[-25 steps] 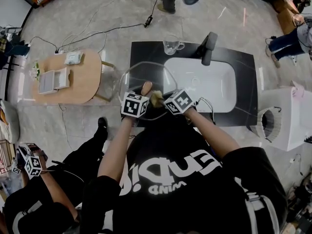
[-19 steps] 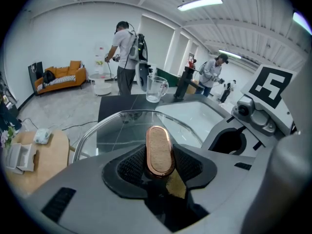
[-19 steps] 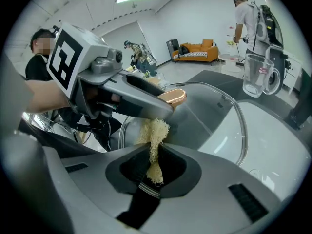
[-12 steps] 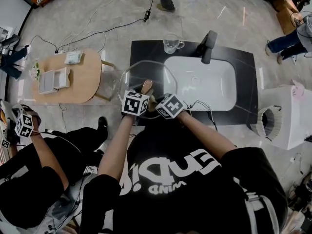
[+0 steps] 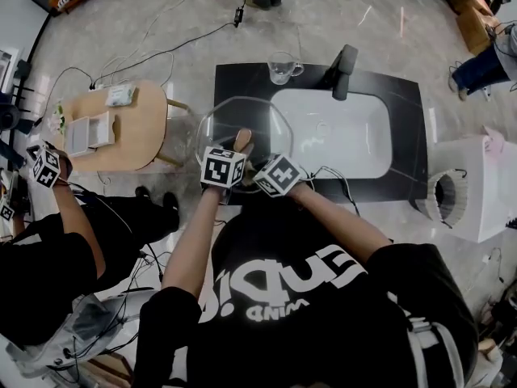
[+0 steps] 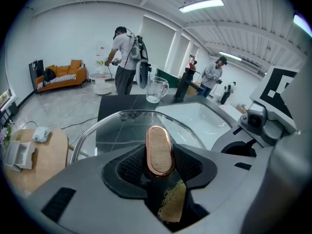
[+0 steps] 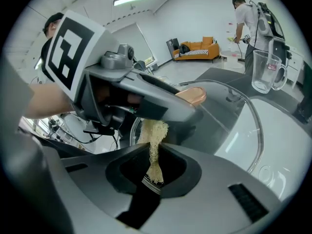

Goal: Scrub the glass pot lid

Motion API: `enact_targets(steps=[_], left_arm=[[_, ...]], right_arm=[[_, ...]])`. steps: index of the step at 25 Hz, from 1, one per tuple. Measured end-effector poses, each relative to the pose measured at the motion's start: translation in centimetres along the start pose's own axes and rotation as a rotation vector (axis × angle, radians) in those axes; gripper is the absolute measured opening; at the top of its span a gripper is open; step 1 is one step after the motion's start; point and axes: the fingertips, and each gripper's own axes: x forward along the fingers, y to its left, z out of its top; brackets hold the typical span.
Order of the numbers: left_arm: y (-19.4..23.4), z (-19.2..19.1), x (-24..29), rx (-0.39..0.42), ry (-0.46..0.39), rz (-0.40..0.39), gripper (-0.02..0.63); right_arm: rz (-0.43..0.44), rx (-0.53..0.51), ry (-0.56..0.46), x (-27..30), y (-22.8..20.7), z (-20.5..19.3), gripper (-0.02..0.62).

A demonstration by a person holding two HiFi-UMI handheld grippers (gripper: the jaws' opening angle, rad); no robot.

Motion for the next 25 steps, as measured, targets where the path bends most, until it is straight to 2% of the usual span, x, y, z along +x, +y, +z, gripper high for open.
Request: enact_targets(steps=[5,10,15,25], left_arm=[[-0.4,0.0,0.1,0.001,-0.001,0.0,0.186],[-3.1,-0.8,0.6,-0.007,-0.011,0.011,0.186],[-0.4,-0.1,0.2,-0.015,-0.008,0.008,0.186],[-0.4,-0.2,0.2,-0.022,-0.018,0.009,0.186]], right_arm=[[0.044,-0.011,0.003,-0.3,1.8,-0.9,0.044],[0.035,-0.071,0.025,-0.9,2.6,-4.3,0.044],[-0.017,-0.102,0.066,0.6,1.8,-3.2,0.046],[-0.025,-0.133,0.071,0.6,1.6,-3.8,0.046]])
